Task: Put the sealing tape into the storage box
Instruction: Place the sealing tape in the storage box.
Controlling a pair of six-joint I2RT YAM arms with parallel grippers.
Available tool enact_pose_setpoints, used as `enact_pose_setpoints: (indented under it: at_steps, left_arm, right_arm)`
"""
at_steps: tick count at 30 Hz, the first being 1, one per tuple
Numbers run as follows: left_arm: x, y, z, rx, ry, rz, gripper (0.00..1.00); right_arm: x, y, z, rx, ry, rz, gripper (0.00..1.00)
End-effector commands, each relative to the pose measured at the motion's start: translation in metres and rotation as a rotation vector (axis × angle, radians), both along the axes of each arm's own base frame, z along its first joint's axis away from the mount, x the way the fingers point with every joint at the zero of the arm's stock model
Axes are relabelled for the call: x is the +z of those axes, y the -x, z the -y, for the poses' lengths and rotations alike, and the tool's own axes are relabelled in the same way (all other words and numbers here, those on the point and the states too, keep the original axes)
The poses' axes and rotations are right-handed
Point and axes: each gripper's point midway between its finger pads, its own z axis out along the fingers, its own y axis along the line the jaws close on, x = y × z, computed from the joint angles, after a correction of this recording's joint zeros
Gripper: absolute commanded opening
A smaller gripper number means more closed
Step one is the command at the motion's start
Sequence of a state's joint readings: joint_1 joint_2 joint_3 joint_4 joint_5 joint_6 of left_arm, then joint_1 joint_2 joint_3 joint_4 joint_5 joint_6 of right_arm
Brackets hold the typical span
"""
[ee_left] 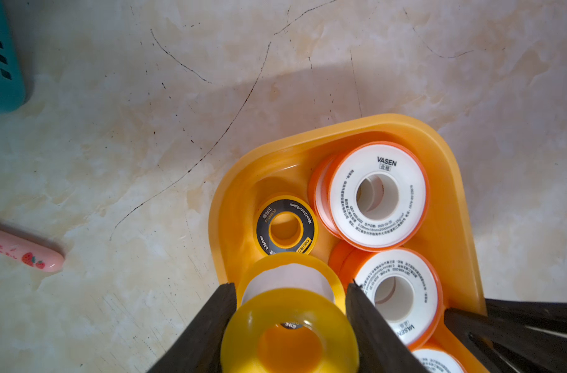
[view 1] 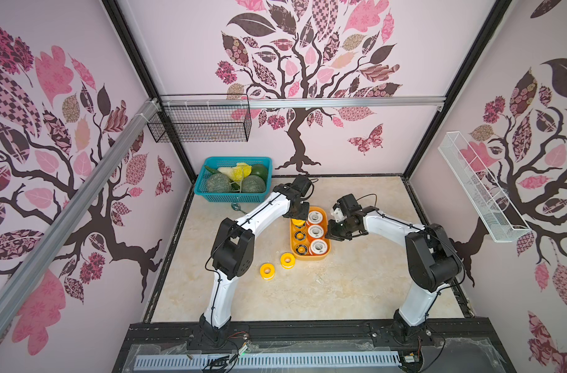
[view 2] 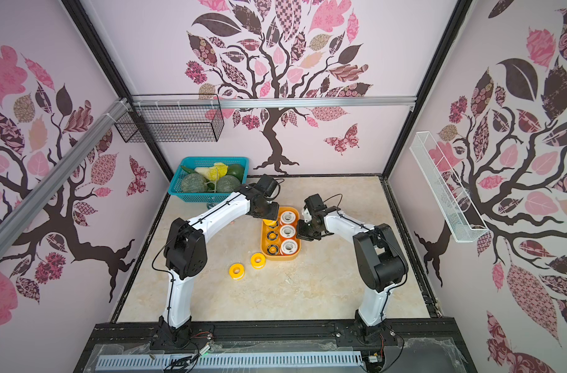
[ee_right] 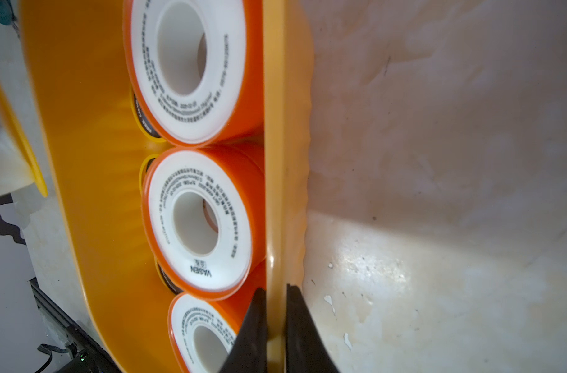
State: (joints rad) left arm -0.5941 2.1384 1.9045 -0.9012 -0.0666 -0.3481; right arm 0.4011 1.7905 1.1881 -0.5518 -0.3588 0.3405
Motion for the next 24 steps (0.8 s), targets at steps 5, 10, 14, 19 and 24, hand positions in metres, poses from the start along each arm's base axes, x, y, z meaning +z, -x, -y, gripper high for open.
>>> enact_pose_setpoints:
  at_steps: [5, 10, 14, 19, 24]
  left_arm:
    - [-0.007, -0.011, 0.002, -0.005, -0.041, 0.007, 0.56]
    - [-0.011, -0.015, 0.002, -0.013, -0.056, 0.006, 0.56]
    - [-0.017, -0.016, 0.003, -0.016, -0.069, -0.004, 0.56]
    - [-0.023, -0.017, 0.003, -0.019, -0.073, -0.014, 0.56]
    - [-0.029, -0.016, 0.004, -0.021, -0.08, -0.024, 0.57]
  right_arm:
    - [0.015, 0.007, -0.003, 0.016, -0.011, 0.015, 0.14]
    - [0.012, 0.008, -0.002, 0.019, -0.005, 0.009, 0.14]
    - [0.013, 0.008, -0.002, 0.022, -0.004, 0.011, 0.14]
    - [0.012, 0.008, -0.002, 0.021, -0.002, 0.008, 0.14]
    - [0.01, 0.008, -0.001, 0.022, 0.0, 0.005, 0.14]
